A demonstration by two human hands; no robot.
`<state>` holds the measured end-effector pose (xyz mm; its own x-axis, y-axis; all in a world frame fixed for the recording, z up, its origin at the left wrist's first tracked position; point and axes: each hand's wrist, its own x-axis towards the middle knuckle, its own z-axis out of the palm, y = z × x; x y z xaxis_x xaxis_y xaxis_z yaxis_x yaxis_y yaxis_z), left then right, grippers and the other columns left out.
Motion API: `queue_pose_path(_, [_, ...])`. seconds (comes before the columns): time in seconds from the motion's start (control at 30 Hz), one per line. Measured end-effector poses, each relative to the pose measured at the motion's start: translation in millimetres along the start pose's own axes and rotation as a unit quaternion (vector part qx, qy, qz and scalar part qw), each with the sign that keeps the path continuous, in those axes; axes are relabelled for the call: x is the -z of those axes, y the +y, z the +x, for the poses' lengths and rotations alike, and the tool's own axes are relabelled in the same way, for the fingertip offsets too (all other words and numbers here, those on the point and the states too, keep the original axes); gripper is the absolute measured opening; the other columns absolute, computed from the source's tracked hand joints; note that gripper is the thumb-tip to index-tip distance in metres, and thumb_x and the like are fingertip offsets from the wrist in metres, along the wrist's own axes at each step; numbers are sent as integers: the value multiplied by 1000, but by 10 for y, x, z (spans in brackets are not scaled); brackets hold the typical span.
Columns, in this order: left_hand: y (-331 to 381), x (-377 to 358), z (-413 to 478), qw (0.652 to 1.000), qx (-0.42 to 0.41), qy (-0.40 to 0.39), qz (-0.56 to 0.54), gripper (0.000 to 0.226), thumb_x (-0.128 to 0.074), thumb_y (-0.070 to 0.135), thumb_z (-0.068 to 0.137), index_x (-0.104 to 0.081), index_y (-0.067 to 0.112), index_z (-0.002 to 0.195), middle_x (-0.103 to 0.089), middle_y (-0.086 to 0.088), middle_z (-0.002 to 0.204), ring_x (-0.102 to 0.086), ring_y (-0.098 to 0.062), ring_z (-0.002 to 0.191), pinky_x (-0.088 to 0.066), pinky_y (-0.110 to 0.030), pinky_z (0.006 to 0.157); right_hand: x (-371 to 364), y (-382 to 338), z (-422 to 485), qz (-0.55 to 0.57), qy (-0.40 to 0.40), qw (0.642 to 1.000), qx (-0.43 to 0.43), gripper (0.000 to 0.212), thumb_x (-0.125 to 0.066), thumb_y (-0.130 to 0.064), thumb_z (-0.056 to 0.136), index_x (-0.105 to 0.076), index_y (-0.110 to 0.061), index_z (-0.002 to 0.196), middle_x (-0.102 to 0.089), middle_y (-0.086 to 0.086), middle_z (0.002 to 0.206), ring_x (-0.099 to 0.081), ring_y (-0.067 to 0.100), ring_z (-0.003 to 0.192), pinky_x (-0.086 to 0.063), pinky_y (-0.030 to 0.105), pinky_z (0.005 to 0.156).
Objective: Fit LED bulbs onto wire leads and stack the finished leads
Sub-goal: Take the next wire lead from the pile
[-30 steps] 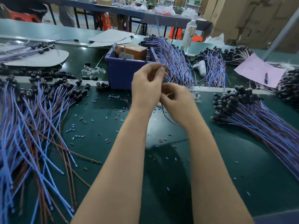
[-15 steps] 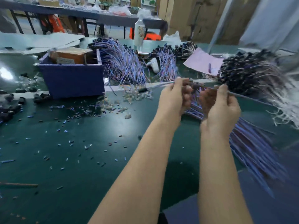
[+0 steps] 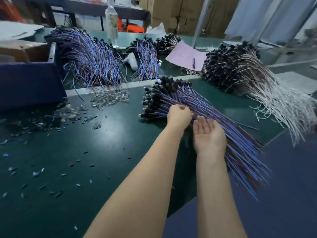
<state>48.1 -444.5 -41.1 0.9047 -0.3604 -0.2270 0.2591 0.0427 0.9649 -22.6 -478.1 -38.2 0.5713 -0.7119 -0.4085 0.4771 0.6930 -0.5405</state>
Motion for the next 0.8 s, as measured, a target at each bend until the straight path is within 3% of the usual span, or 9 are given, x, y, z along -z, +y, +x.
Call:
queue_pose_path(0.07, [9, 103, -5, 999, -27, 7, 46, 29, -47, 11, 91, -58, 14, 65, -70, -14, 85, -68, -30, 91, -54, -42, 89, -54, 74, -39, -36, 5, 999, 16, 18, -43, -11, 99, -53, 0, 89, -60, 10, 91, -62, 20, 84, -55, 26, 75])
queue_pose_path(0.13, [62, 267, -47, 997, -54, 15, 56, 28, -49, 13, 91, -59, 16, 65, -67, -5, 71, -65, -25, 72, -55, -34, 76, -114, 175, -102, -68, -4, 997, 24, 15, -45, -9, 97, -57, -3, 88, -60, 7, 83, -61, 16, 73, -53, 22, 63])
queue_pose_path(0.23, [198, 605, -191, 992, -104, 69, 9, 27, -48, 13, 92, -58, 19, 67, -60, 5, 61, -53, -12, 57, -43, -25, 61, -280, 410, -258, -119, -47, 992, 20, 14, -43, -5, 95, -57, -9, 96, -62, 5, 84, -62, 14, 71, -52, 21, 62])
queue_pose_path(0.37, [419, 1238, -471, 958, -178, 196, -109, 23, -43, 11, 96, -56, 21, 78, -59, 7, 70, -53, -2, 60, -41, -12, 53, -596, 905, -607, -235, -177, 956, 6, 21, -43, 0, 94, -57, -15, 89, -64, 2, 83, -60, 13, 73, -47, 22, 65])
queue_pose_path(0.5, [620, 1999, -747, 868, -247, 376, -210, 24, -40, 1, 93, -55, 16, 83, -59, 4, 74, -52, -4, 61, -41, -14, 56, -849, 1514, -1056, -409, -337, 847, 35, 19, -48, -4, 93, -60, -18, 87, -66, 6, 88, -60, 18, 81, -50, 30, 73])
queue_pose_path(0.6, [671, 2687, -1006, 789, -263, 476, -286, 28, -35, -4, 90, -53, 15, 79, -58, -1, 76, -52, -10, 65, -42, -22, 63, -938, 2066, -1473, -524, -439, 725, 89, 15, -54, -6, 88, -67, -11, 93, -68, 10, 87, -63, 22, 84, -53, 42, 85])
queue_pose_path(0.7, [647, 3289, -1249, 731, -259, 537, -332, 28, -33, -4, 90, -50, 14, 78, -56, -2, 75, -49, -12, 64, -38, -23, 60, -945, 2538, -1866, -603, -520, 592, 126, 21, -55, -12, 89, -70, -13, 103, -71, 4, 99, -64, 17, 95, -48, 26, 85])
queue_pose_path(0.8, [587, 3686, -1440, 685, -259, 586, -346, 25, -34, -4, 91, -50, 11, 79, -56, -7, 82, -49, -18, 71, -38, -27, 68, -963, 2949, -2173, -632, -570, 507, 137, 27, -55, -18, 90, -67, -21, 115, -68, 4, 113, -60, 20, 105, -44, 25, 86])
